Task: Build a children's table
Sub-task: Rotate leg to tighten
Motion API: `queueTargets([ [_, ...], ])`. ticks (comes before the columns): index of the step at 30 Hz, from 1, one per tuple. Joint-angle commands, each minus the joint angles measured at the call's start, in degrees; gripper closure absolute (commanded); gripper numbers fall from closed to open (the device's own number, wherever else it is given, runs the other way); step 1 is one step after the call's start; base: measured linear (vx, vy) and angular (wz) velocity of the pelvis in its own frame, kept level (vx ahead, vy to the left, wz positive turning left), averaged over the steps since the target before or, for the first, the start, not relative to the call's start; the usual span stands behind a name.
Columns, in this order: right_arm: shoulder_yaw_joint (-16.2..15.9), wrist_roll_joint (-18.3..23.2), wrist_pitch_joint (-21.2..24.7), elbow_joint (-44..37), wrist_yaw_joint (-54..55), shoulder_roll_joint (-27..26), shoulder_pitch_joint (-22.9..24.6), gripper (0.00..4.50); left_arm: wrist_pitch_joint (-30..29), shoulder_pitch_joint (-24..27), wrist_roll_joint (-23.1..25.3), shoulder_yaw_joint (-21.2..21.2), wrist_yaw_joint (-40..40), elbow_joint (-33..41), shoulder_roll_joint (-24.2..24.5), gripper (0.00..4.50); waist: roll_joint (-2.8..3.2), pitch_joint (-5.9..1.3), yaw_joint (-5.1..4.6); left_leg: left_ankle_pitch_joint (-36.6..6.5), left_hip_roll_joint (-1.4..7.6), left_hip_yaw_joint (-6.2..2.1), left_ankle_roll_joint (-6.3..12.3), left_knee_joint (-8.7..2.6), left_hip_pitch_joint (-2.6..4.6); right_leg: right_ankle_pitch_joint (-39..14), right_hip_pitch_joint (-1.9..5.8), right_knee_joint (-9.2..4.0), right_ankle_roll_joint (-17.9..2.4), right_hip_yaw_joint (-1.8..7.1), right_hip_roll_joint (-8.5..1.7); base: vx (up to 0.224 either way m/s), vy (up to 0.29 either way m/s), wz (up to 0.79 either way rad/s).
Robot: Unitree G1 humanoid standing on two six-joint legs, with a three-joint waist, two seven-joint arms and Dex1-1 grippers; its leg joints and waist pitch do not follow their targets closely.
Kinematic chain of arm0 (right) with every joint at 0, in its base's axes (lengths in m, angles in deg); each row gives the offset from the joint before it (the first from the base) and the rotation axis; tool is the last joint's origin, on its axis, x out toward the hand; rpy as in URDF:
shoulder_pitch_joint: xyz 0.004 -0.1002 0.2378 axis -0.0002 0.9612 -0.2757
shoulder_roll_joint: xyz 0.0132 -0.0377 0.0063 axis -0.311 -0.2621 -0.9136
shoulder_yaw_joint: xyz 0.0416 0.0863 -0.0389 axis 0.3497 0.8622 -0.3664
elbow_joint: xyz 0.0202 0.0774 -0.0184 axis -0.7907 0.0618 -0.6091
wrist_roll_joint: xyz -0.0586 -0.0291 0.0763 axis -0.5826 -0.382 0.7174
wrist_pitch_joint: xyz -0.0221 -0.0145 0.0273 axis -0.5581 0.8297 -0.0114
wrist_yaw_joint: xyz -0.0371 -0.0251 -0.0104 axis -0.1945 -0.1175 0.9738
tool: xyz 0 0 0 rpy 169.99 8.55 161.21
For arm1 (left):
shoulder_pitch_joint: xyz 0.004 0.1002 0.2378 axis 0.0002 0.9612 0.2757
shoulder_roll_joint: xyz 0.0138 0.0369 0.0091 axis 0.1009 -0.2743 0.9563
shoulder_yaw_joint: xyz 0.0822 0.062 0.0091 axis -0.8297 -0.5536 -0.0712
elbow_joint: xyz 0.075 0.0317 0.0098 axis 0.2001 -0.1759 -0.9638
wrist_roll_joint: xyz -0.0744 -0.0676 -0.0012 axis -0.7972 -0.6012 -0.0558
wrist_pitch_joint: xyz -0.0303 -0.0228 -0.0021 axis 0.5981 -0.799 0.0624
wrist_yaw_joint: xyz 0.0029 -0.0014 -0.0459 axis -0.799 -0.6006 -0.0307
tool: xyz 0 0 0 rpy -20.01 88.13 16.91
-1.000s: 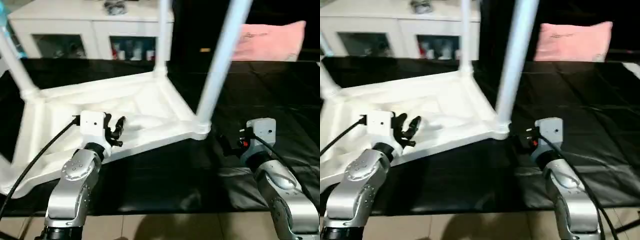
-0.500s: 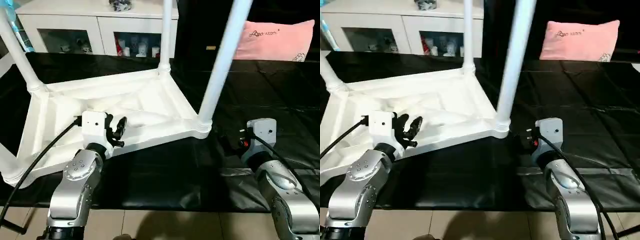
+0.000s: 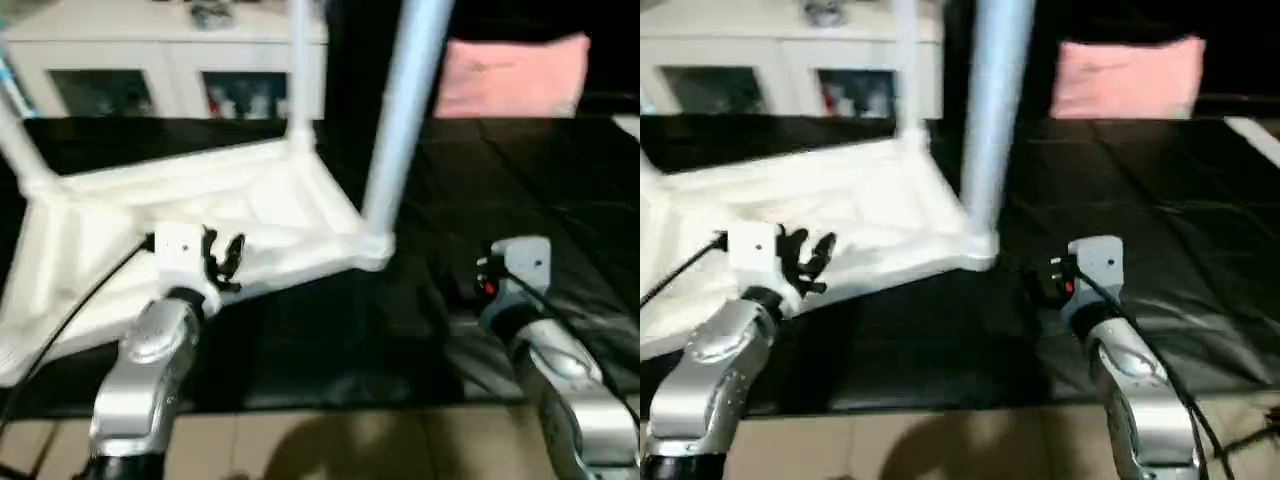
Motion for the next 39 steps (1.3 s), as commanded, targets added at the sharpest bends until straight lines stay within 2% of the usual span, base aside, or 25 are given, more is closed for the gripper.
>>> queueTargets([
  [1,-0.2,-0.1,0.6,-0.4,0.2,-0.4,-0.4,0.0,-0.3,-0.5,0.3,0.6,-0.6,-0.1,0.8,2.27,-1.65,-2.29,1.43,0.8,-1.57,-0.35,-1.43,-1.92,-1.45,-9.9,3.33,-9.76,4.6,4.63,-8.57,-0.05,-0.19,-0.09],
  [2,-0.2,-0.1,0.6,-0.4,0.1,-0.4,-0.4,0.0,-0.4,-0.5,0.3,0.6,-0.6,-0.2,0.8,2.27,-0.08,-2.22,1.68,-2.6,0.58,-1.87,0.48,-5.11,0.08,-19.6,3.54,-11.26,11.5,5.63,-9.17,-0.06,-0.141,-0.06],
  [4,-0.1,-0.2,0.5,-0.4,0.0,-0.4,-0.5,0.0,-0.4,-0.6,0.3,0.6,-0.6,-0.2,0.9,2.27,1.26,-2.48,1.46,-5.3,3.37,-3.32,0.35,-8.34,0.69,-20.2,3.35,-10.94,11.0,2.58,-6.41,-0.064,-0.083,-0.1],
  [6,-0.1,-0.2,0.5,-0.2,0.0,-0.3,-0.7,0.0,-0.4,-0.6,0.2,0.8,-0.5,-0.3,0.8,2.27,1.7,-2.7,1.07,-11.0,7.16,-4.7,0.61,-10.14,3.5,-14.7,2.41,-10.07,5.8,2.24,-7.08,0.0,0.0,0.0],
  [10,-0.1,-0.3,0.1,0.2,-0.2,-0.1,-1.3,0.0,-0.1,-0.8,-0.2,1.2,-0.1,-0.2,0.6,2.27,1.01,-1.84,1.78,-10.2,3.77,-1.68,-2.08,-9.23,3.06,-27.2,2.88,-12.53,3.0,2.23,-8.34,0.0,0.0,0.0],
  [15,-0.2,-0.2,0.1,0.8,-0.7,0.3,-2.0,0.0,0.0,-1.3,-0.9,1.6,0.0,-0.5,0.9,2.27,1.99,-2.57,1.09,-13.2,7.37,-3.7,-2.23,-11.3,3.32,-13.0,2.83,-10.06,-0.6,2.11,-8.1,0.0,0.0,0.0],
  [18,-0.1,-0.1,0.2,1.0,-0.7,0.3,-2.2,0.0,0.0,-1.5,-1.1,1.8,0.0,-0.5,0.8,2.27,1.74,-2.37,1.34,-16.2,6.12,-2.4,-2.83,-10.99,3.55,-16.1,3.51,-10.24,-3.1,2.44,-8.93,0.0,0.0,0.0],
  [19,0.1,0.5,1.0,1.1,-0.8,0.1,-2.5,0.0,0.0,-1.6,-1.2,2.0,0.1,-0.4,0.7,2.27,2.41,-1.76,0.71,-23.6,6.53,0.25,-7.53,-9.56,9.92,-27.2,-0.63,-12.49,0.8,2.98,-4.54,0.0,0.0,0.0],
  [20,0.1,0.7,1.3,1.3,-0.9,0.1,-2.7,0.0,0.0,-1.6,-1.3,2.0,0.1,-0.4,0.6,2.27,2.07,-0.59,0.21,-32.3,7.81,-0.29,-9.22,-10.62,13.26,-31.5,-2.53,-11.8,3.2,0.69,-2.71,0.009,0.03,-0.26],
  [21,0.0,0.4,1.1,1.3,-0.9,0.3,-2.8,0.0,-0.1,-1.6,-1.4,2.0,0.1,-0.3,0.6,2.27,2.1,-0.15,0.26,-37.9,9.8,-0.78,-9.8,-11.78,14.25,-30.7,-3.22,-10.1,3.7,-0.25,-2.79,0.023,0.04,-0.57],
  [22,0.0,0.4,1.1,1.3,-1.0,0.3,-2.8,0.0,-0.1,-1.6,-1.4,2.0,0.1,-0.3,0.6,2.27,2.65,-0.43,0.93,-45.0,14.3,-1.04,-10.73,-16.94,11.64,-20.9,0.14,-1.92,2.5,-1.28,-4.19,0.023,0.04,-0.57],
  [23,-0.3,-0.5,0.5,1.5,-1.1,0.7,-2.9,0.0,-0.1,-1.5,-1.4,1.9,0.1,-0.2,0.5,2.27,2.18,0.16,1.23,-47.8,15.75,-0.02,-11.09,-19.21,10.04,-14.6,1.04,2.69,1.9,-1.48,-4.39,0.029,0.019,-0.68],
  [24,-0.4,-0.9,0.1,1.6,-1.2,0.9,-2.9,0.0,-0.1,-1.5,-1.4,1.9,0.1,-0.1,0.5,2.27,2.14,0.25,1.63,-50.4,11.37,-0.18,-6.7,-20.12,6.34,-8.6,4.21,3.1,2.5,-0.12,-5.2,0.023,-0.042,-0.37],
  [25,-0.5,-1.3,-0.4,1.7,-1.3,1.1,-2.9,0.0,-0.1,-1.4,-1.4,1.9,0.1,0.0,0.5,2.27,-0.96,-1.12,0.6,-41.7,4.22,2.56,-5.39,-11.79,9.33,-25.6,1.48,-6.67,3.4,4.27,-7.1,0.023,-0.042,-0.37],
  [26,-0.5,-1.1,-0.3,1.7,-1.4,1.0,-3.0,0.0,-0.1,-1.4,-1.5,1.9,0.1,0.0,0.5,2.27,-0.96,-1.12,0.6,-41.7,4.22,2.56,-5.39,-11.79,9.33,-25.6,1.48,-6.67,3.4,4.27,-7.1,0.087,-0.086,-0.27],
  [27,-0.3,-0.7,-0.2,1.9,-1.5,0.8,-3.0,0.0,-0.2,-1.3,-1.5,1.9,0.2,0.1,0.5,2.27,-0.21,-2.61,3.66,-9.0,1.07,-0.02,-1.51,0.05,1.55,-49.2,7.19,-11.95,6.7,10.09,-15.48,0.147,-0.099,-0.27],
  [28,-0.3,-0.7,-0.2,1.9,-1.5,0.8,-3.1,0.0,-0.2,-1.3,-1.6,1.9,0.2,0.1,0.5,2.27,-1.83,-2.55,2.71,-4.1,-0.08,-1.55,-1.16,1.57,-3.09,-40.3,9.69,-9.73,5.1,8.43,-12.59,0.147,-0.099,-0.27],
  [32,-0.4,-0.6,-0.1,2.0,-1.6,0.9,-3.2,0.0,-0.2,-1.4,-1.6,2.1,0.2,0.1,0.3,2.27,0.68,-2.54,2.69,7.8,0.18,-1.64,0.59,-4.33,-2.01,-19.2,8.45,-10.08,-4.6,3.39,-7.06,0.132,-0.038,-0.01],
  [33,-0.5,-0.7,-0.1,1.9,-1.8,1.0,-3.2,0.0,-0.3,-1.3,-1.5,2.1,0.3,0.1,0.3,2.27,3.59,-1.32,1.16,0.7,4.67,-3.91,1.07,-10.18,1.63,-15.8,6.44,-8.67,-2.8,-0.42,-3.36,0.196,0.078,-0.12],
  [34,-0.5,-0.7,-0.1,1.9,-1.9,1.0,-3.2,0.0,-0.5,-1.3,-1.5,2.2,0.2,0.2,0.3,2.27,5.06,-3.58,-0.56,-2.5,9.26,-8.76,8.11,-11.02,8.2,-10.4,3.04,-2.54,-2.0,-0.93,-2.4,0.196,0.078,-0.12],
  [35,-0.6,-0.7,-0.1,2.0,-2.0,1.1,-3.2,0.0,-0.7,-1.2,-1.3,2.1,-0.1,0.3,0.3,2.27,4.81,-3.22,-1.25,-3.4,10.69,-10.23,11.35,-11.39,9.33,-8.3,0.92,-0.2,-2.3,-0.1,-2.85,0.229,0.082,-0.03],
  [36,-0.5,-0.3,0.1,2.0,-2.4,1.1,-3.2,0.0,-0.7,-1.0,-1.3,2.2,-0.4,0.4,0.1,2.27,4.26,-4.64,-2.35,13.8,10.98,-11.91,20.16,-9.57,10.84,-3.3,-1.77,2.02,1.2,0.92,-3.48,0.184,0.04,0.09],
  [37,-1.2,-0.5,0.2,1.8,-3.2,1.7,-3.1,0.0,-0.6,-0.9,-1.4,2.3,-0.7,0.5,0.0,2.27,3.21,-4.73,-2.17,35.2,10.52,-11.25,25.08,-7.77,10.61,3.2,-3.88,1.68,5.4,3.08,-5.15,0.21,0.046,-0.01],
  [38,-2.1,-1.3,-0.2,1.6,-4.0,2.5,-3.1,0.0,-0.5,-0.8,-1.5,2.4,-0.9,0.5,-0.1,2.27,1.6,-5.28,-2.23,52.2,7.55,-10.24,23.41,-5.48,9.24,13.2,-3.75,-1.1,7.6,5.79,-7.16,0.097,0.019,-0.08],
  [39,-2.5,-1.8,-0.2,1.6,-4.0,2.7,-3.0,0.0,-0.5,-0.7,-1.5,2.4,-0.9,0.6,0.0,2.27,0.08,-5.28,-1.79,50.1,3.46,-7.96,18.87,-3.89,5.69,22.3,-1.53,-3.43,7.5,6.99,-8.06,-0.007,0.026,-0.2],
])
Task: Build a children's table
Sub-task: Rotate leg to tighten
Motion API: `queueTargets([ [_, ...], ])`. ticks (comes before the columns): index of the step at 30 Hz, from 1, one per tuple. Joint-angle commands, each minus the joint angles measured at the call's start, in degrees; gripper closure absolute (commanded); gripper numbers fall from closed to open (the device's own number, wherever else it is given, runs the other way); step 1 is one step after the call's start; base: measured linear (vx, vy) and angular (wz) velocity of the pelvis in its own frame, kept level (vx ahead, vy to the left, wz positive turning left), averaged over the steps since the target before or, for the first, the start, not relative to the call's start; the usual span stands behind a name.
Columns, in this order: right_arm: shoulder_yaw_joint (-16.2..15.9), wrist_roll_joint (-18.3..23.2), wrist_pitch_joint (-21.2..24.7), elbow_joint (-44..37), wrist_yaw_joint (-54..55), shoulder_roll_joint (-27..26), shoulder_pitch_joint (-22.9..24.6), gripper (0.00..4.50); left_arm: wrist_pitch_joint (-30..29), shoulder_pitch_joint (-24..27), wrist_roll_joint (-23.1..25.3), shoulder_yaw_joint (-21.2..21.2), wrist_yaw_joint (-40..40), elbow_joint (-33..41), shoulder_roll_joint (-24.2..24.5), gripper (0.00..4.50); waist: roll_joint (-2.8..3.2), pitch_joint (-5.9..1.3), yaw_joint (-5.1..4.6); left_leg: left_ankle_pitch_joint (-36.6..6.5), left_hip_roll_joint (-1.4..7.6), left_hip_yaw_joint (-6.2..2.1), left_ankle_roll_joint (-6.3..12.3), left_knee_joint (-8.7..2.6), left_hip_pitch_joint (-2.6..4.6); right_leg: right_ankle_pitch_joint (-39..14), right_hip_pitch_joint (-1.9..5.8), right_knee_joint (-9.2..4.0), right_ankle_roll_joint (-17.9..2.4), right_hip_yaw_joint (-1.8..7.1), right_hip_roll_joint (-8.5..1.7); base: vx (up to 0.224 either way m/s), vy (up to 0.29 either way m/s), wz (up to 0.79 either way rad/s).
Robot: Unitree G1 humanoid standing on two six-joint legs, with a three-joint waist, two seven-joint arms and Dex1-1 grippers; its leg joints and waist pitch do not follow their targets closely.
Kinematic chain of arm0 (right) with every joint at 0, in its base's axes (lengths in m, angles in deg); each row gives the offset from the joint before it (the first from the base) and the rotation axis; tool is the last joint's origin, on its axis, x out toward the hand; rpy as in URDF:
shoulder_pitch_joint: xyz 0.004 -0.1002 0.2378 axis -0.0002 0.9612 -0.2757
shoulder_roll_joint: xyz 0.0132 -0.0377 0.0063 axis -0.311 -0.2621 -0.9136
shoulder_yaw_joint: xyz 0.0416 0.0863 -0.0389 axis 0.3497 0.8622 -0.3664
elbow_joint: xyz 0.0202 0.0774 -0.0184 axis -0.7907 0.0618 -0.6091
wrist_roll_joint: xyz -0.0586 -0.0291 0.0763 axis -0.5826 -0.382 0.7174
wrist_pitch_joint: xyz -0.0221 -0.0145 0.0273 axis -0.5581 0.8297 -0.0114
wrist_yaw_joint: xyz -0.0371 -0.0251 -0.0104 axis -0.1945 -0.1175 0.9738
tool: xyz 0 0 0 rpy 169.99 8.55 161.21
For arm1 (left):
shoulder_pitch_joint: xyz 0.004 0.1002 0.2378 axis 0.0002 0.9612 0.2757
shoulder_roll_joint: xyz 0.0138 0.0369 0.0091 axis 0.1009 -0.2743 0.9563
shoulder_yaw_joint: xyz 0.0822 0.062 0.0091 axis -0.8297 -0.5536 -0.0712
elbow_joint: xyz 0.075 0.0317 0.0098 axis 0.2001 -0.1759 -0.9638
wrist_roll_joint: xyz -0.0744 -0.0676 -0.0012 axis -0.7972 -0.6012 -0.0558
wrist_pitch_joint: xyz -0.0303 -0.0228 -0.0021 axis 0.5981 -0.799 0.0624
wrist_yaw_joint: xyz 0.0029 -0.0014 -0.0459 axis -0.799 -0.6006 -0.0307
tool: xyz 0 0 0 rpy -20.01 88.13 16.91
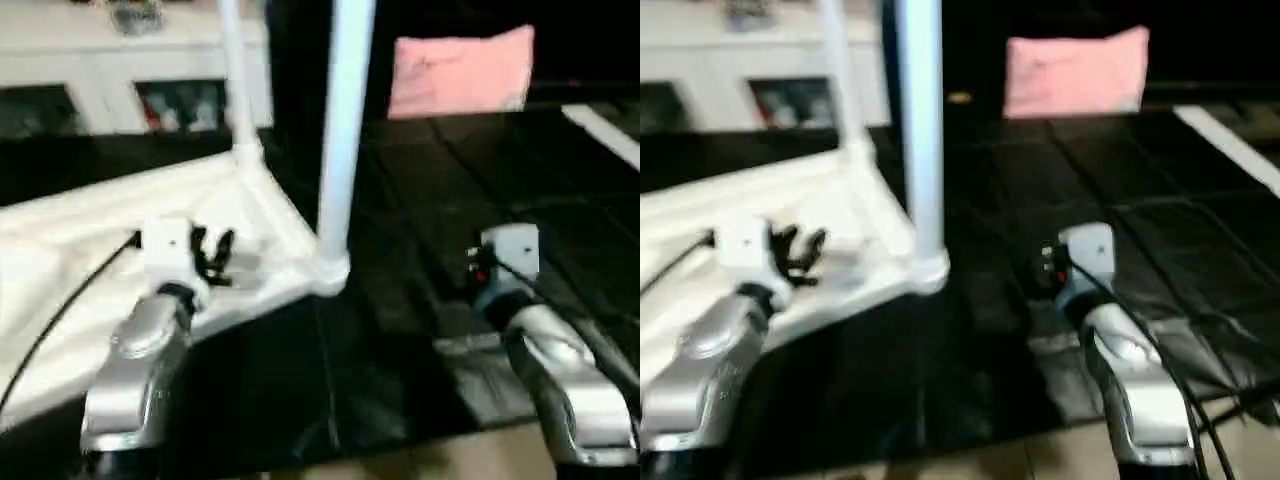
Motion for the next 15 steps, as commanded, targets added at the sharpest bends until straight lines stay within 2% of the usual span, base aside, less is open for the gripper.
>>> queueTargets([
  [1,-0.5,-1.6,-0.2,-0.5,-0.6,1.5,0.7,0.0,-0.5,0.3,-0.1,-1.1,-0.3,0.9,-0.7,2.27,-3.56,-4.31,0.82,32.5,-2.05,-1.27,16.66,-0.23,-4.37,48.7,5.24,-2.89,4.6,1.24,-4.26,0.0,0.0,0.0],
  [2,-0.9,-2.0,-0.3,-0.4,-0.7,1.7,0.6,0.0,-0.5,0.4,-0.1,-1.2,-0.3,1.0,-0.7,2.27,-1.53,-5.0,1.38,25.8,-1.02,-1.24,13.77,-0.99,-4.24,58.8,5.93,-2.2,3.9,0.68,-5.84,0.0,0.0,0.0],
  [3,-0.9,-1.9,-0.3,-0.2,-0.9,1.7,0.5,0.0,-0.6,0.6,0.0,-1.2,-0.3,1.2,-0.6,2.27,-2.83,-4.28,1.17,19.8,-1.46,-1.3,12.22,-1.96,-4.94,63.6,6.04,-3.05,5.6,-2.4,-6.26,0.012,-0.082,0.39],
  [4,-0.9,-1.8,-0.3,-0.2,-1.0,1.6,0.5,0.0,-0.6,0.6,-0.1,-1.2,-0.3,1.2,-0.6,2.27,-0.63,-4.51,0.8,12.2,-0.87,-2.06,6.18,-2.74,-3.7,57.0,7.0,-3.96,6.6,-5.32,-5.58,0.004,-0.115,0.68],
  [5,-0.5,-1.4,-0.4,0.0,-1.0,1.4,0.4,0.0,-0.6,0.7,-0.1,-1.2,-0.3,1.3,-0.6,2.27,0.5,-4.52,0.15,8.6,3.39,-1.92,3.32,-3.09,0.34,42.4,4.38,-4.59,2.3,-2.55,-3.35,-0.014,-0.069,0.52],
  [6,-0.5,-1.4,-0.4,0.0,-1.0,1.4,0.4,0.0,-0.6,0.7,-0.1,-1.2,-0.3,1.3,-0.6,2.27,0.44,-3.45,-0.13,6.7,3.73,-1.66,2.64,-4.28,-0.29,35.9,4.7,-5.16,-0.7,-2.69,-2.97,-0.034,-0.047,0.24],
  [7,0.0,-0.8,-0.2,0.2,-0.9,1.1,0.3,0.0,-0.7,0.8,-0.1,-1.2,-0.2,1.4,-0.7,2.27,0.79,-2.92,-0.02,3.0,4.22,-1.51,1.48,-5.35,-0.15,27.4,4.86,-5.8,-3.3,-3.07,-2.63,0.0,0.0,0.0],
  [8,0.3,-0.4,-0.1,0.4,-0.8,0.9,0.2,0.0,-0.8,0.8,-0.1,-1.2,-0.2,1.5,-0.7,2.27,0.9,-2.08,0.48,-9.5,5.62,-1.16,-0.78,-6.45,1.07,8.9,3.85,-7.06,-8.2,-2.69,-2.46,-0.067,-0.006,0.05],
  [9,0.6,-0.1,0.1,0.4,-1.0,1.0,0.2,0.0,-0.8,0.9,-0.1,-1.2,-0.1,1.6,-0.8,2.27,0.66,-1.47,0.45,-15.0,5.73,-0.6,-1.76,-6.9,1.42,1.4,3.53,-7.53,-10.1,-2.32,-2.47,-0.092,0.025,0.14],
  [10,0.6,0.1,0.2,0.4,-1.1,1.3,0.2,0.0,-0.9,0.9,0.0,-1.3,0.0,1.7,-0.9,2.27,0.48,-0.56,0.75,-27.3,5.99,0.67,-5.33,-7.44,2.49,-18.4,2.66,-9.35,-10.7,-1.96,-2.96,-0.092,0.025,0.14],
  [11,0.6,0.0,0.2,0.4,-1.1,1.3,0.2,0.0,-0.9,0.9,0.0,-1.3,0.0,1.7,-0.9,2.27,0.38,-0.29,0.84,-30.0,5.91,0.91,-6.32,-7.48,2.95,-23.4,2.13,-9.98,-9.4,-1.87,-3.06,-0.115,0.031,0.06],
  [12,0.6,0.0,0.2,0.4,-1.2,1.4,0.3,0.0,-0.9,0.9,-0.1,-1.3,0.0,1.7,-0.9,2.27,0.3,-0.43,0.96,-31.0,5.86,1.02,-6.97,-7.45,3.23,-26.0,1.9,-10.26,-8.2,-1.63,-3.14,-0.108,0.036,0.01],
  [13,0.6,-0.3,0.0,0.5,-1.4,1.5,0.3,0.0,-0.9,0.9,-0.1,-1.6,-0.1,1.7,-0.8,2.27,0.26,-0.62,1.06,-30.3,5.87,1.08,-7.28,-7.74,2.9,-26.7,2.05,-10.35,-6.9,-1.23,-3.28,-0.108,0.036,0.01],
  [14,0.6,-0.3,0.0,0.5,-1.4,1.4,0.3,0.0,-0.9,0.8,-0.1,-1.8,0.0,1.6,-0.7,2.27,0.47,-0.91,1.04,-28.0,5.92,1.01,-7.2,-8.2,2.13,-24.0,2.59,-10.07,-6.4,-1.14,-3.26,-0.081,0.046,-0.06],
  [15,0.5,-0.4,0.0,0.5,-1.5,1.4,0.3,0.0,-1.0,0.8,-0.1,-2.0,0.2,1.6,-0.5,2.27,0.53,-1.04,1.02,-26.9,5.95,0.99,-7.11,-8.37,1.81,-22.1,2.8,-9.91,-6.4,-1.14,-3.21,-0.057,0.046,-0.12],
])
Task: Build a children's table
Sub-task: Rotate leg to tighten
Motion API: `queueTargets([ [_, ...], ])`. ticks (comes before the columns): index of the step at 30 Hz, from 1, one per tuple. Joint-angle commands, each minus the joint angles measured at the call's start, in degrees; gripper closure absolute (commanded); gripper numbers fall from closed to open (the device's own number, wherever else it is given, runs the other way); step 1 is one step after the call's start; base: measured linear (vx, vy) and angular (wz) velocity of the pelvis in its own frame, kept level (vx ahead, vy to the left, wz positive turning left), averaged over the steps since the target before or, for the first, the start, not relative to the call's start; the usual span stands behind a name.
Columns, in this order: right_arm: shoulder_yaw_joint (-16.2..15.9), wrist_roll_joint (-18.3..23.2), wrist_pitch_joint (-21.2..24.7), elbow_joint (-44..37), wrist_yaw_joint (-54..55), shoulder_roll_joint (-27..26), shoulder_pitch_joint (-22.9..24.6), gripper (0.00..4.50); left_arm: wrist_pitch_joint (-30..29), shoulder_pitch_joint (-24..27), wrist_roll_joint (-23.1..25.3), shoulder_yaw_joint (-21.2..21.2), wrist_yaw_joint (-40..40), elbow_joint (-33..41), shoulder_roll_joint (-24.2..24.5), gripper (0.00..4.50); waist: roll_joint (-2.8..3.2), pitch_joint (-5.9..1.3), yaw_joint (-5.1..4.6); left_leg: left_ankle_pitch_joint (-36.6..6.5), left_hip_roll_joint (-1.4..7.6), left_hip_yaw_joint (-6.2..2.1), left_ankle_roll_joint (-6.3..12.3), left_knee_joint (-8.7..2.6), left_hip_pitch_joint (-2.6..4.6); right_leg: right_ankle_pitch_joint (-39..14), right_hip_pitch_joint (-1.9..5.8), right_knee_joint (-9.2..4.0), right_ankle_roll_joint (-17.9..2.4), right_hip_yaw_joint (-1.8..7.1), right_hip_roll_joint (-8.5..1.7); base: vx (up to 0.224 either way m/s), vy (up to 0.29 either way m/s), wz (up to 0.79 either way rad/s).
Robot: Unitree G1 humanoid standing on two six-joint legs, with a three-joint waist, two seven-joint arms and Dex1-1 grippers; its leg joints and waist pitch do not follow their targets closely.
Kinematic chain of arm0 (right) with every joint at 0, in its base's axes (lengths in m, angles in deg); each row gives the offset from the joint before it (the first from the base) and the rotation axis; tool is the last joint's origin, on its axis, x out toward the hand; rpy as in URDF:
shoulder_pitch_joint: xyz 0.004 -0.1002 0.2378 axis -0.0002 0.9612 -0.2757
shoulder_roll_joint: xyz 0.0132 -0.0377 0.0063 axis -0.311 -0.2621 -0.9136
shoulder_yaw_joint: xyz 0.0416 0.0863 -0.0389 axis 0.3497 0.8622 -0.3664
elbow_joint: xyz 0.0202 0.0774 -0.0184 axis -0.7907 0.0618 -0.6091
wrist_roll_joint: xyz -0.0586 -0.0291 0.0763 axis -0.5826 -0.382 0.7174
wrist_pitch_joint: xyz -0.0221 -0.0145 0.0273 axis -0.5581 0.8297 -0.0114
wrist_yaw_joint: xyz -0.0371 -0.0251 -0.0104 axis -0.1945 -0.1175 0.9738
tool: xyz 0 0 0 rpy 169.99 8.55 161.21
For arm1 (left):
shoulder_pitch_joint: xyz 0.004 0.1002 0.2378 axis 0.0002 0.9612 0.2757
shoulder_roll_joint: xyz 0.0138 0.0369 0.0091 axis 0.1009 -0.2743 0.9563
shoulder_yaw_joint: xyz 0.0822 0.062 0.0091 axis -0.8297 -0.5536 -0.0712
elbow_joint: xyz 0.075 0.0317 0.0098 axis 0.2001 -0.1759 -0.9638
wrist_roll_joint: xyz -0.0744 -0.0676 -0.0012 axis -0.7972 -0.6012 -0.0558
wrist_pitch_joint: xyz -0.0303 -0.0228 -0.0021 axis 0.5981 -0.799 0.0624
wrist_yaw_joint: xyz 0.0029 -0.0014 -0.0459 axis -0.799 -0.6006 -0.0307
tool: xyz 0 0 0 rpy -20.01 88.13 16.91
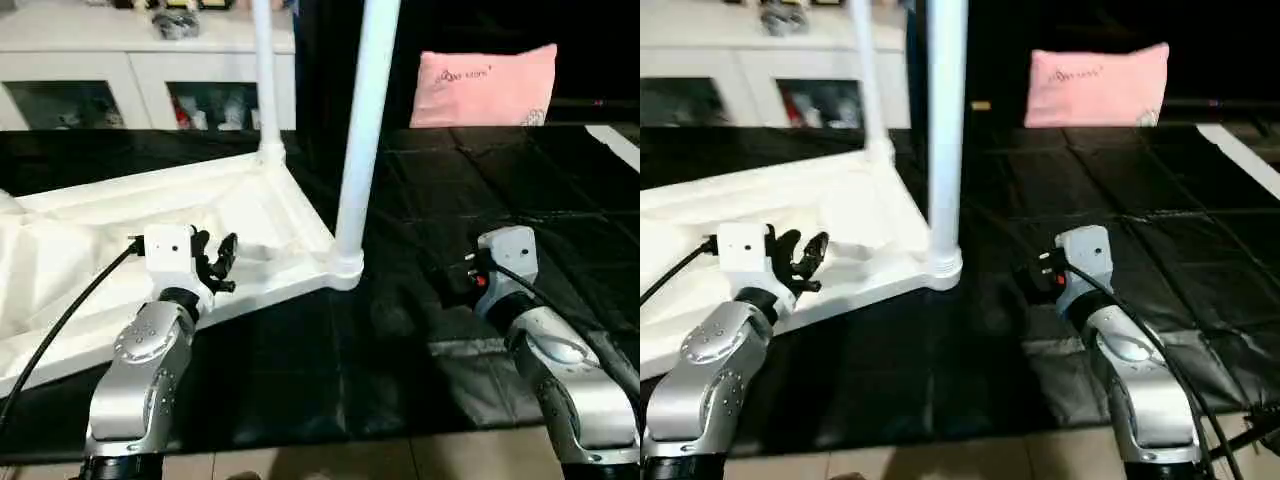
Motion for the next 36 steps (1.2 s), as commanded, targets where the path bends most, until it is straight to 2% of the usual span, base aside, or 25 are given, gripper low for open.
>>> queueTargets([
  [1,0.7,-0.3,0.0,0.0,-0.1,0.3,0.0,0.0,-1.0,-0.6,0.0,-1.3,0.4,0.9,0.2,2.27,0.21,-2.45,-0.64,-23.7,3.17,-1.4,-4.2,-6.47,0.64,-16.4,0.64,-5.16,-6.7,2.0,-2.48,-0.057,0.046,-0.12],
  [3,0.7,-0.4,0.0,0.0,-0.2,0.2,0.1,0.0,-1.2,-0.6,0.0,-1.5,0.6,0.8,0.4,2.27,0.08,-2.63,-0.61,-20.6,3.13,-0.97,-3.07,-6.33,0.47,-12.8,0.49,-5.03,-7.4,2.08,-2.43,0.0,0.0,0.0],
  [4,0.7,-0.5,0.0,0.0,-0.2,0.2,0.1,0.0,-1.3,-0.7,0.2,-1.7,0.9,0.8,0.5,2.27,0.0,-2.55,-0.68,-20.8,3.07,-0.86,-2.85,-6.36,0.38,-13.9,0.39,-5.08,-7.4,2.12,-2.44,-0.057,0.023,-0.11],
  [5,0.6,-0.5,0.0,0.0,-0.1,0.2,0.1,0.0,-1.4,-0.8,0.3,-1.9,1.1,0.6,0.5,2.27,-0.25,-2.23,-0.87,-23.8,2.88,-0.51,-2.95,-6.21,0.66,-20.3,-0.39,-5.79,-6.8,2.41,-2.57,0.0,0.0,0.0],
  [6,0.6,-0.4,0.0,0.0,-0.1,0.2,0.2,0.0,-1.4,-0.8,0.3,-2.0,1.2,0.6,0.5,2.27,-0.31,-2.23,-0.92,-24.3,2.83,-0.46,-2.95,-6.11,0.74,-22.2,-0.57,-5.98,-6.6,2.5,-2.68,0.0,0.0,0.0],
  [8,0.5,-0.3,0.0,0.0,0.1,0.2,0.2,0.0,-1.4,-0.9,0.4,-1.9,1.2,0.5,0.5,2.27,-0.31,-2.28,-1.11,-24.4,2.8,-0.44,-2.87,-5.96,0.66,-24.8,-0.81,-6.25,-5.9,2.65,-2.81,0.0,0.0,0.0],
  [10,0.5,-0.3,-0.1,-0.1,0.1,0.1,0.5,0.0,-1.5,-1.0,0.3,-2.0,1.2,0.4,0.6,2.27,-0.37,-2.49,-1.35,-22.6,2.81,-0.43,-2.51,-6.0,0.22,-23.3,-0.67,-6.06,-5.8,2.66,-2.68,0.0,0.0,0.0],
  [11,0.5,-0.3,-0.1,-0.2,0.2,0.0,0.7,0.0,-1.4,-1.0,0.4,-1.9,0.9,0.3,0.5,2.27,-0.4,-2.78,-1.35,-19.6,2.87,-0.29,-1.78,-5.98,-0.16,-19.2,-0.52,-5.68,-6.3,2.72,-2.51,0.0,0.0,0.0],
  [13,0.5,-0.3,0.0,-0.2,0.3,-0.1,0.8,0.0,-1.4,-1.0,0.4,-1.9,0.6,0.2,0.5,2.27,-0.41,-2.96,-1.15,-16.9,2.98,0.02,-0.78,-5.79,-0.08,-14.6,-0.7,-5.38,-7.5,2.81,-2.33,0.0,0.0,0.0],
  [16,0.4,-0.5,-0.1,-0.2,0.5,-0.3,1.1,0.0,-1.5,-1.1,0.6,-1.8,0.3,0.2,0.4,2.27,-0.46,-2.85,-1.26,-17.2,2.94,0.24,-0.38,-5.84,-0.24,-15.1,-0.76,-5.31,-8.1,2.82,-2.24,0.0,0.0,0.0],
  [18,0.2,-0.5,-0.1,-0.1,0.6,-0.5,1.0,0.0,-1.5,-1.1,0.7,-1.8,0.3,0.2,0.4,2.27,-0.39,-3.09,-1.16,-15.2,3.01,0.42,-0.16,-5.63,-0.27,-12.2,-0.66,-5.09,-8.6,2.92,-2.23,0.0,0.0,0.0],
  [20,0.2,-0.4,0.0,0.0,0.7,-0.7,0.8,0.0,-1.2,-1.1,0.8,-1.9,0.4,0.1,0.5,2.27,-0.4,-3.29,-1.03,-12.1,3.1,0.57,0.45,-5.45,-0.26,-7.2,-0.5,-4.65,-9.5,2.94,-2.11,0.0,0.0,0.0],
  [24,-1.2,-2.6,-0.9,0.1,0.8,0.4,0.4,0.0,-0.9,-1.2,-0.5,-1.2,0.7,0.5,-0.1,2.27,-0.25,-3.89,-0.73,-3.7,3.04,0.94,3.0,-4.7,-0.34,6.3,-0.05,-3.37,-12.1,2.74,-1.78,0.0,0.0,0.0],
  [25,-1.5,-2.9,-1.0,0.2,0.6,0.7,0.3,0.0,-0.9,-1.1,-0.5,-1.2,0.8,0.5,0.0,2.27,0.02,-3.43,-0.96,-4.8,0.71,-1.53,10.08,-5.87,-3.83,5.0,2.62,-3.18,-11.1,-1.08,-2.33,0.0,0.0,0.0],
  [26,-1.6,-3.0,-1.0,0.2,0.5,0.8,0.3,0.0,-0.9,-1.1,-0.6,-1.2,0.8,0.6,0.0,2.27,0.38,-3.78,-1.04,-9.1,0.51,-2.16,13.86,-4.67,-2.03,-0.6,2.01,-4.59,-12.1,-1.66,-3.51,0.005,0.009,0.28],
  [27,-1.7,-3.0,-1.0,0.1,0.4,0.8,0.3,0.0,-0.9,-1.0,-0.7,-1.2,0.9,0.6,-0.1,2.27,0.56,-3.56,-1.36,-11.9,0.58,-2.54,14.74,-4.72,-2.3,-4.5,2.61,-4.89,-12.9,-2.03,-3.78,0.009,-0.002,0.54],
  [28,-1.7,-2.9,-0.9,0.1,0.4,0.8,0.3,0.0,-0.9,-1.0,-0.8,-1.2,0.9,0.6,-0.1,2.27,0.96,-3.12,-1.22,-16.0,0.58,-2.6,14.14,-5.05,-2.32,-10.9,3.22,-5.76,-12.8,-2.54,-3.93,0.02,-0.007,0.84],
  [29,-1.6,-2.8,-0.9,0.1,0.4,0.7,0.3,0.0,-0.9,-0.9,-0.8,-1.2,1.0,0.7,-0.1,2.27,0.69,-1.81,-1.46,-28.1,0.29,-2.52,8.16,-5.1,-1.9,-31.1,3.95,-8.12,-10.1,-3.73,-4.42,0.021,-0.011,0.55],
  [30,-1.6,-2.8,-0.9,0.1,0.4,0.7,0.4,0.0,-0.9,-0.9,-0.8,-1.1,1.0,0.7,-0.1,2.27,0.63,-1.66,-1.57,-30.1,0.28,-2.45,6.47,-4.82,-1.95,-35.5,4.6,-8.68,-9.2,-4.0,-4.82,0.018,-0.007,0.62],
  [31,-1.5,-2.9,-1.0,0.3,0.4,0.7,0.5,0.0,-0.9,-0.8,-0.9,-1.1,1.0,0.8,-0.2,2.27,0.53,-1.07,-1.45,-34.2,-0.04,-2.03,3.77,-4.3,-1.48,-43.3,4.96,-9.76,-7.0,-4.64,-5.15,0.007,-0.002,0.32],
  [32,-1.4,-2.9,-1.1,0.3,0.5,0.7,0.5,0.0,-0.9,-0.8,-0.9,-1.1,1.1,0.8,-0.2,2.27,0.45,-0.92,-1.3,-33.2,0.11,-1.81,3.2,-3.65,-1.62,-46.1,5.99,-10.58,-5.9,-5.05,-6.02,0.025,0.002,0.66],
  [33,-1.0,-2.8,-1.4,0.3,0.8,0.4,0.7,0.0,-0.9,-0.7,-1.0,-1.1,1.1,0.8,-0.3,2.27,0.45,-0.92,-1.3,-33.2,0.11,-1.81,3.2,-3.65,-1.62,-46.1,5.99,-10.58,-5.9,-5.05,-6.02,0.059,0.009,0.65],
  [34,0.3,-2.1,-1.2,0.3,1.5,-0.4,0.9,0.0,-0.8,-0.6,-1.1,-1.1,1.0,1.0,-0.5,2.27,0.92,-1.09,-2.28,-34.9,1.55,-2.97,1.83,-5.29,0.2,-38.3,5.97,-9.28,-6.9,-4.84,-3.43,0.059,0.009,0.65],
  [35,0.5,-2.0,-1.1,0.3,1.6,-0.5,0.9,0.0,-0.7,-0.6,-1.2,-1.1,1.0,1.0,-0.5,2.27,2.26,-0.98,-3.02,-43.4,4.67,-4.13,-1.8,-6.73,6.25,-27.4,1.79,-6.28,-7.8,-3.36,-0.91,0.069,0.015,0.5],
  [36,1.1,-1.7,-0.5,0.6,2.1,-0.7,0.9,0.0,-0.7,-0.6,-1.3,-1.1,1.0,1.0,-0.6,2.27,1.81,-1.2,-3.52,-45.3,5.57,-5.25,-2.74,-7.87,6.54,-21.2,1.79,-4.48,-7.5,-2.56,-0.19,0.09,0.023,0.21],
])
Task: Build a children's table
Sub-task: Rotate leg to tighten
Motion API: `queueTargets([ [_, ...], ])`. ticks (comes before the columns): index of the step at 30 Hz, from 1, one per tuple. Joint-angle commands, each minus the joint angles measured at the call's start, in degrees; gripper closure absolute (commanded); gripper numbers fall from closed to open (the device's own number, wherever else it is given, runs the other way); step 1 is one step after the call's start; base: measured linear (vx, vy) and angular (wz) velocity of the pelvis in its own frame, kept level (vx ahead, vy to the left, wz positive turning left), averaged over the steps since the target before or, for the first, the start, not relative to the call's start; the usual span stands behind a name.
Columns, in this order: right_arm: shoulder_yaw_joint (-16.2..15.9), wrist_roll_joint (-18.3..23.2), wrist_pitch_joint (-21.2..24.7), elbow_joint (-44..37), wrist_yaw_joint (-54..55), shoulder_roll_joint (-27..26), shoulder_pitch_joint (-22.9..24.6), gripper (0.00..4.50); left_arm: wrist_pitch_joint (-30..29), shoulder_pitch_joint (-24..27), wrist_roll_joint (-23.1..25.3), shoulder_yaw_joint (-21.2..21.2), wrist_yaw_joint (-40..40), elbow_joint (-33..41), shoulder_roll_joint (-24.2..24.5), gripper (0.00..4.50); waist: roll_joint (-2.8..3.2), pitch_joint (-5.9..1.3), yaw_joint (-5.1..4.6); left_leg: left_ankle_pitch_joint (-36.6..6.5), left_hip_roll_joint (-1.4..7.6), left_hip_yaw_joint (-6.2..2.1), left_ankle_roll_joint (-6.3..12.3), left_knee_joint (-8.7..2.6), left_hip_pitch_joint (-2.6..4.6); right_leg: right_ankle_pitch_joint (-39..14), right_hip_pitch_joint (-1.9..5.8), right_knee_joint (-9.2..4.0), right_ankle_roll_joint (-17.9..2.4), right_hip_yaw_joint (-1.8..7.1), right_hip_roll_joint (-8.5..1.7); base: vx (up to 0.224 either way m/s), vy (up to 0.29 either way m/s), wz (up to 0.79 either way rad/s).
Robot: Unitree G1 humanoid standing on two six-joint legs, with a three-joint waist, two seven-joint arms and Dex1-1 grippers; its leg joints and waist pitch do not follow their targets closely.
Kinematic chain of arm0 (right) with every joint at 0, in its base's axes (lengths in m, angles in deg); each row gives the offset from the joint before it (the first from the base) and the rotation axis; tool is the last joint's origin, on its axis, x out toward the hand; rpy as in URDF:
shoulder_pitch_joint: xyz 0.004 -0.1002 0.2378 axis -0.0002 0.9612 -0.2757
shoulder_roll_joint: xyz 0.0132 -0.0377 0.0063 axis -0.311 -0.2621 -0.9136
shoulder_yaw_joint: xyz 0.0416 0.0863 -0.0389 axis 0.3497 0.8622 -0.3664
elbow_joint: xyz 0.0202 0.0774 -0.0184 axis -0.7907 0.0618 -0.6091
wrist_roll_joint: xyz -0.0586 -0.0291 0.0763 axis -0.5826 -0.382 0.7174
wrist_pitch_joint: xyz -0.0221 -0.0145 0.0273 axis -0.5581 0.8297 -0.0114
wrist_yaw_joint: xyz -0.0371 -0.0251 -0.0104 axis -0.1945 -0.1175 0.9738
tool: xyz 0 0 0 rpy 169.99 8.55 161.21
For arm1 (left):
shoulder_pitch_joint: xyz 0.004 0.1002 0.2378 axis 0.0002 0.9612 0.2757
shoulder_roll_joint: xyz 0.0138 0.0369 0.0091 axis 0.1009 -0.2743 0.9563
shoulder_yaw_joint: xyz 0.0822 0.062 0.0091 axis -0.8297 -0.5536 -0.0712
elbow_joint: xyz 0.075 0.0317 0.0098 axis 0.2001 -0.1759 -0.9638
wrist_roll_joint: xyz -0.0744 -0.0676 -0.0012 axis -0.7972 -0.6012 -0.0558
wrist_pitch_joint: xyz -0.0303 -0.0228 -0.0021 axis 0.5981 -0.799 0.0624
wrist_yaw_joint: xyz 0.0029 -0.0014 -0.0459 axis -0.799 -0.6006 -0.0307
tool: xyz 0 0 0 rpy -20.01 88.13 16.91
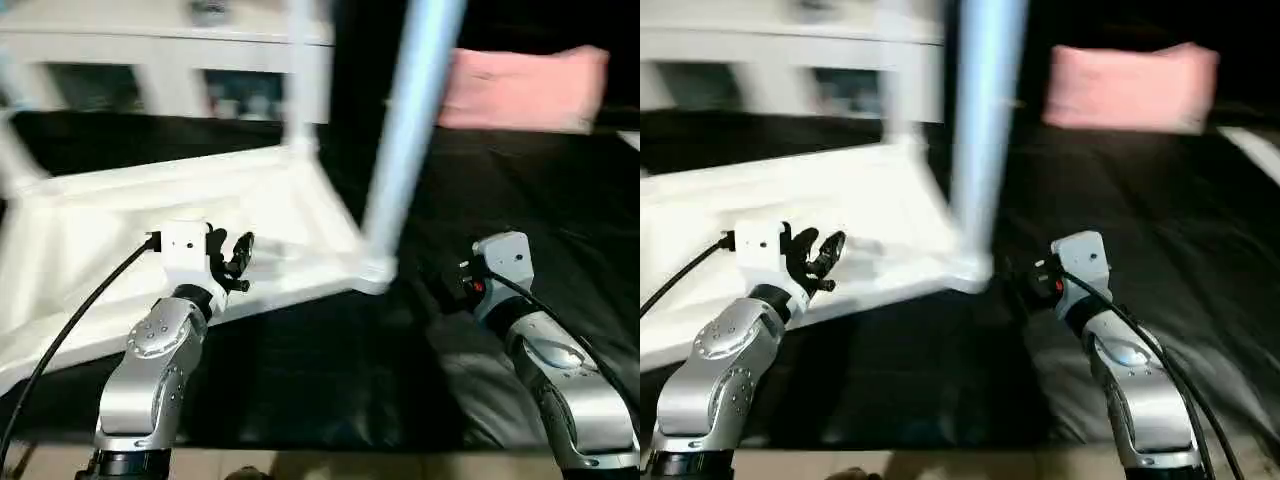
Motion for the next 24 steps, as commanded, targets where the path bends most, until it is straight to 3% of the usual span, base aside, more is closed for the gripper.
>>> queueTargets([
  [1,2.7,0.3,0.9,0.7,1.4,0.4,0.3,0.0,0.2,-0.6,-0.2,-0.6,0.2,1.0,-0.4,2.27,1.07,-2.48,-2.12,-45.0,6.26,-4.72,-5.05,-8.24,6.96,-12.9,-3.81,-0.16,-7.1,2.39,1.15,0.09,0.023,0.21],
  [2,2.9,-0.2,1.1,1.0,2.0,0.6,0.5,0.0,0.3,-0.6,-0.1,-0.9,0.4,1.0,-0.3,2.27,0.76,-2.73,-2.06,-38.2,6.43,-5.42,-1.83,-8.42,7.17,-3.8,-4.87,0.93,-5.8,3.59,0.8,0.113,0.017,0.06],
  [3,2.9,-0.2,1.1,1.0,2.0,0.6,0.5,0.0,0.3,-0.6,-0.1,-0.9,0.4,1.0,-0.3,2.27,0.5,-3.01,-2.32,-32.4,5.89,-5.3,0.91,-7.71,6.81,-0.1,-5.02,0.91,-5.3,4.0,0.37,0.05,0.004,0.04],
  [4,2.9,-0.5,1.2,1.1,2.2,0.8,0.5,0.0,0.3,-0.5,-0.1,-1.0,0.5,1.0,-0.2,2.27,-0.52,-3.92,-1.69,-12.5,3.95,-3.12,6.92,-4.54,4.06,13.6,-3.87,0.0,-5.4,5.79,-2.06,0.092,-0.003,0.07],
  [5,3.1,-0.5,1.2,1.2,2.4,0.8,0.6,0.0,0.3,-0.5,-0.1,-1.1,0.5,1.1,-0.2,2.27,-1.39,-5.47,-0.56,9.0,1.42,-0.97,9.93,-1.45,-1.09,36.9,0.14,1.76,-6.1,7.31,-3.44,0.076,-0.025,-0.03],
  [6,3.2,-0.4,1.2,1.2,2.5,0.8,0.7,0.0,0.3,-0.5,-0.2,-1.2,0.5,1.1,-0.2,2.27,-1.17,-6.89,0.21,24.0,0.36,-0.63,9.29,-0.34,-1.19,57.9,0.1,3.96,-4.6,6.88,-1.74,0.079,-0.044,-0.05],
  [7,3.4,-0.3,1.3,1.3,2.6,0.8,0.7,0.0,0.3,-0.4,-0.2,-1.4,0.6,1.1,-0.1,2.27,-1.67,-7.06,0.14,26.0,-0.27,-0.38,9.03,-0.17,-1.66,63.7,-0.08,4.67,-2.7,6.65,-0.71,0.0,0.0,0.0],
  [8,3.5,-0.4,1.3,1.3,2.6,0.7,0.7,0.0,0.3,-0.4,-0.2,-1.4,0.7,1.1,-0.1,2.27,-1.43,-6.77,0.42,23.9,-0.47,-0.14,7.01,-0.39,-1.63,64.1,-1.03,4.58,-0.8,6.1,-0.25,0.0,0.0,0.0],
  [9,3.5,-0.4,1.3,1.3,2.6,0.7,0.7,0.0,0.3,-0.4,-0.2,-1.4,0.7,1.2,-0.2,2.27,-1.4,-6.38,0.28,16.5,0.41,-0.25,4.99,-1.13,-1.22,55.9,-1.63,3.67,0.0,5.88,-0.85,0.0,0.0,0.0],
  [10,3.5,-0.5,1.5,1.2,2.6,0.6,0.7,0.0,0.4,-0.3,-0.3,-1.5,1.1,1.2,-0.1,2.27,-1.18,-5.76,0.37,8.7,1.56,-0.37,3.32,-1.9,-0.65,44.7,-2.27,2.61,-0.7,5.84,-1.36,0.0,0.0,0.0],
  [11,3.5,-0.5,1.5,1.1,2.7,0.5,0.8,0.0,0.5,-0.3,-0.2,-1.6,1.2,1.2,-0.1,2.27,-1.0,-5.4,0.5,4.4,2.13,-0.39,2.66,-2.36,-0.27,38.0,-2.64,2.02,-1.7,5.86,-1.54,-0.067,-0.013,-0.02],
  [12,3.5,-0.5,1.6,1.0,2.7,0.5,0.8,0.0,0.5,-0.3,-0.3,-1.7,1.3,1.3,-0.1,2.27,-0.68,-4.49,0.39,-5.4,3.15,-0.55,1.21,-3.58,0.21,22.6,-3.19,0.95,-4.3,5.98,-1.77,-0.085,-0.002,-0.01],
  [13,3.5,-0.5,1.6,0.9,2.7,0.5,0.8,0.0,0.5,-0.3,-0.6,-1.7,1.7,1.3,-0.1,2.27,-0.72,-3.8,0.27,-13.7,3.59,-0.48,-0.21,-4.68,0.43,8.0,-3.37,0.07,-7.0,6.3,-1.68,-0.085,-0.002,-0.01],
  [14,3.5,-0.5,1.6,0.9,2.7,0.5,0.8,0.0,0.5,-0.4,-0.7,-1.8,2.0,1.3,0.0,2.27,-0.76,-3.35,0.32,-19.7,3.67,-0.06,-2.19,-5.06,0.87,-3.2,-4.01,-0.79,-9.0,6.84,-1.73,-0.104,0.006,-0.01],
  [16,3.5,-0.4,1.6,1.1,2.8,0.5,0.6,0.0,0.7,-0.7,-0.9,-2.1,2.8,1.4,0.2,2.27,-0.91,-2.92,0.36,-25.1,3.54,0.36,-4.58,-5.29,1.25,-15.1,-4.82,-1.89,-9.3,7.4,-2.14,-0.121,0.01,0.03],
  [19,3.5,-0.4,1.5,1.5,2.9,0.6,0.3,0.0,0.6,-1.2,-0.9,-2.7,3.6,1.2,0.6,2.27,-0.97,-2.88,0.18,-27.9,3.4,0.16,-6.65,-5.7,1.0,-22.9,-5.26,-2.65,-6.7,7.54,-2.42,-0.097,0.015,-0.06],
  [20,3.5,-0.4,1.5,1.5,3.0,0.5,0.2,0.0,0.4,-1.4,-1.1,-2.8,3.9,1.1,0.8,2.27,-0.67,-2.96,0.12,-27.9,3.39,0.05,-6.89,-5.82,0.89,-22.3,-5.24,-2.56,-6.4,7.49,-2.34,-0.074,0.02,-0.11],
  [24,3.5,-0.6,1.7,1.4,3.1,0.4,0.2,0.0,-0.9,-2.7,-5.2,-3.0,8.4,0.8,0.7,2.0,-0.66,-3.15,-0.1,-28.9,3.33,-0.01,-7.42,-6.22,0.76,-19.6,-5.6,-2.52,-6.1,7.29,-2.05,-0.044,0.017,-0.09],
])
